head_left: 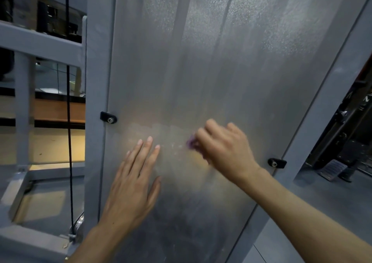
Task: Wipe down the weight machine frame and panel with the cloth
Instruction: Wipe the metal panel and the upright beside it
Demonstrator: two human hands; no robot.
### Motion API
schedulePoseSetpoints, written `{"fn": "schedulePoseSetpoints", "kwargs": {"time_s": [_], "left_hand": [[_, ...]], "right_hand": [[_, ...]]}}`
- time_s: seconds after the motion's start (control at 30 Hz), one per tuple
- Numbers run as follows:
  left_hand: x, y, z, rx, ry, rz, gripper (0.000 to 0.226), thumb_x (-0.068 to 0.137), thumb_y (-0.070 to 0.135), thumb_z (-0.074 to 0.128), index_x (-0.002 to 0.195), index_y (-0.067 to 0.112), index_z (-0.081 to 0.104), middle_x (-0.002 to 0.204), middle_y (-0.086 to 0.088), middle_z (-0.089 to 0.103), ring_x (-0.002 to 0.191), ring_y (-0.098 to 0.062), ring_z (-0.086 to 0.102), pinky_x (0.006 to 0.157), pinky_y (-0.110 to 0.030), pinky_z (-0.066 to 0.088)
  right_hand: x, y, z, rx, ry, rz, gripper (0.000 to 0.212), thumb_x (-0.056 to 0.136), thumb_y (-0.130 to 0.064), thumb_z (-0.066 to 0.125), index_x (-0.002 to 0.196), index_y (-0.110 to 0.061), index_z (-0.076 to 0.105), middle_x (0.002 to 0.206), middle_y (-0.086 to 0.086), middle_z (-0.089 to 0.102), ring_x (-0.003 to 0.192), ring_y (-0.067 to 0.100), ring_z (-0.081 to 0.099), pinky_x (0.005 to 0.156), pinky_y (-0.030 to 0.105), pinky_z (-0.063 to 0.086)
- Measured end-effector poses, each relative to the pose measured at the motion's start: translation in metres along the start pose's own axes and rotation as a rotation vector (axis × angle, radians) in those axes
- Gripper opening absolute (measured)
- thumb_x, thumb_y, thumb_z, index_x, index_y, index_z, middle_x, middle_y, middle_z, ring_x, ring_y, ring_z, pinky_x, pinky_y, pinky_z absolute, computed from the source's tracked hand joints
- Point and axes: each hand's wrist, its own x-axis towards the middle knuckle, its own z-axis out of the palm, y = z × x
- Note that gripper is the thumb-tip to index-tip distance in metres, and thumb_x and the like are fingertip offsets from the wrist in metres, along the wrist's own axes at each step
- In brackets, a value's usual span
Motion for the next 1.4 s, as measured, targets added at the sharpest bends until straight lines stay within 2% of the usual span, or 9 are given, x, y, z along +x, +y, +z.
{"fn": "schedulePoseSetpoints", "kwargs": {"time_s": [0.13,0.23,0.33,0.53,0.73,0.8,0.97,1.2,1.4], "left_hand": [[0.000,-0.001,0.001,-0.020,-0.006,-0.033,0.072,0.099,0.046,0.036,0.163,0.017,0.018,0.172,0.001,0.009,0.159,-0.019,0.008,0.125,-0.051,0.023],[0.000,-0.001,0.003,-0.019,-0.003,-0.039,0.073,0.099,0.046,0.036,0.164,0.017,0.018,0.172,0.001,0.009,0.159,-0.019,0.008,0.125,-0.049,0.022],[0.002,0.000,0.002,-0.017,0.006,-0.032,0.074,0.099,0.045,0.038,0.164,0.018,0.017,0.172,0.002,0.009,0.159,-0.018,0.008,0.125,-0.042,0.014],[0.001,-0.002,-0.002,-0.024,0.032,-0.070,0.072,0.099,0.042,0.039,0.163,0.018,0.019,0.172,0.003,0.009,0.159,-0.015,0.005,0.127,-0.030,0.001],[0.001,-0.003,0.001,-0.031,0.029,-0.070,0.072,0.100,0.046,0.037,0.164,0.020,0.017,0.172,0.005,0.006,0.159,-0.015,0.003,0.126,-0.035,0.006],[0.001,-0.004,0.001,-0.034,0.041,-0.071,0.071,0.100,0.045,0.038,0.163,0.019,0.019,0.172,0.004,0.008,0.159,-0.015,0.004,0.126,-0.036,0.007],[0.000,-0.008,0.003,-0.052,0.073,-0.095,0.069,0.101,0.044,0.039,0.162,0.017,0.023,0.172,0.003,0.012,0.159,-0.014,0.006,0.125,-0.038,0.011],[0.001,-0.009,0.002,-0.070,0.087,-0.090,0.069,0.100,0.043,0.041,0.162,0.017,0.024,0.172,0.004,0.013,0.159,-0.015,0.008,0.125,-0.041,0.016],[-0.001,-0.014,0.001,-0.079,0.112,-0.113,0.069,0.102,0.042,0.040,0.163,0.018,0.020,0.172,0.005,0.012,0.158,-0.013,0.007,0.125,-0.039,0.014]], "right_hand": [[0.012,0.000,0.001,-0.026,0.111,0.182,0.036,0.109,-0.036,0.045,0.081,-0.019,0.058,0.080,0.007,0.051,0.061,0.024,0.038,0.055,0.038,0.032],[-0.019,-0.028,0.018,0.058,-0.041,-0.012,0.020,0.103,-0.032,0.062,0.086,-0.022,0.058,0.081,0.005,0.050,0.058,0.026,0.047,0.055,0.039,0.034],[-0.024,-0.026,0.021,0.042,-0.066,-0.094,0.021,0.100,-0.035,0.066,0.085,-0.023,0.057,0.081,0.004,0.051,0.056,0.025,0.050,0.054,0.038,0.036],[0.012,-0.011,0.006,0.001,0.145,0.244,0.031,0.106,-0.038,0.053,0.081,-0.021,0.059,0.078,0.005,0.053,0.064,0.021,0.038,0.052,0.037,0.034],[-0.006,-0.028,0.021,0.028,-0.026,-0.034,0.021,0.102,-0.033,0.061,0.086,-0.023,0.053,0.079,0.004,0.050,0.056,0.026,0.050,0.055,0.037,0.030],[0.010,-0.016,0.013,0.004,0.011,-0.042,0.024,0.104,-0.038,0.057,0.086,-0.023,0.058,0.080,0.005,0.053,0.059,0.027,0.052,0.057,0.038,0.033],[0.035,0.000,0.006,-0.027,0.142,0.188,0.027,0.104,-0.037,0.059,0.084,-0.019,0.063,0.081,0.006,0.056,0.061,0.029,0.050,0.058,0.042,0.040],[0.003,-0.031,0.027,0.017,0.004,-0.100,0.025,0.101,-0.037,0.064,0.081,-0.023,0.060,0.078,0.004,0.052,0.061,0.026,0.050,0.059,0.039,0.031],[0.051,-0.002,0.011,-0.011,0.187,0.183,0.035,0.108,-0.037,0.051,0.081,-0.017,0.063,0.079,0.007,0.055,0.059,0.029,0.050,0.056,0.041,0.036]]}}
